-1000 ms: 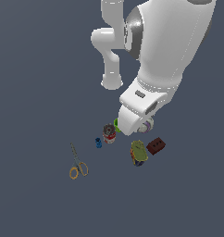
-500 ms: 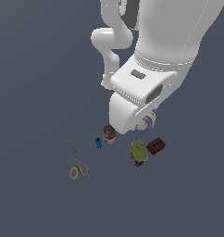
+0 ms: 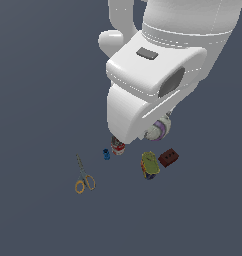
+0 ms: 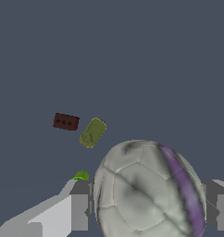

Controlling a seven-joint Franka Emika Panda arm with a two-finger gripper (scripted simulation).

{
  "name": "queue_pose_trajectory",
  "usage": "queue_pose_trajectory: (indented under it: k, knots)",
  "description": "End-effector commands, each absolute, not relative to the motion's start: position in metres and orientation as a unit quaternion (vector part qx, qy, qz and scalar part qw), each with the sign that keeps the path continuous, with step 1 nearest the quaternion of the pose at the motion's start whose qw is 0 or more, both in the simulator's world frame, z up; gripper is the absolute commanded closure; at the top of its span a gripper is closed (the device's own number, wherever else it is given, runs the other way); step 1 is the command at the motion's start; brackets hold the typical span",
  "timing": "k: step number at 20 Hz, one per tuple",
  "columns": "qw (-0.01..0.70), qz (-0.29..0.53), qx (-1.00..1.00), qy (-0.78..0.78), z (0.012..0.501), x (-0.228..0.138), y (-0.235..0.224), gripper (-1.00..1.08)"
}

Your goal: Pick up a designated object from a clutter of objects.

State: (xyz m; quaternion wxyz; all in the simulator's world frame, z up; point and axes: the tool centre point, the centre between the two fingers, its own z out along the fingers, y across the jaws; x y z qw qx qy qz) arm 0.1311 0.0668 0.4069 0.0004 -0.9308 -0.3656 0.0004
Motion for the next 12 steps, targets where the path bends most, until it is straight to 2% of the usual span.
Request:
queue_pose_trajectory:
  k: [1,12]
  knots:
    - [0.000,0.000,-0.931,-0.366,0.4141,0.1349,0.0651,1.08]
    - [0.000,0.000,-0.931,-0.366,0.4241,0.1415,0.0624,1.08]
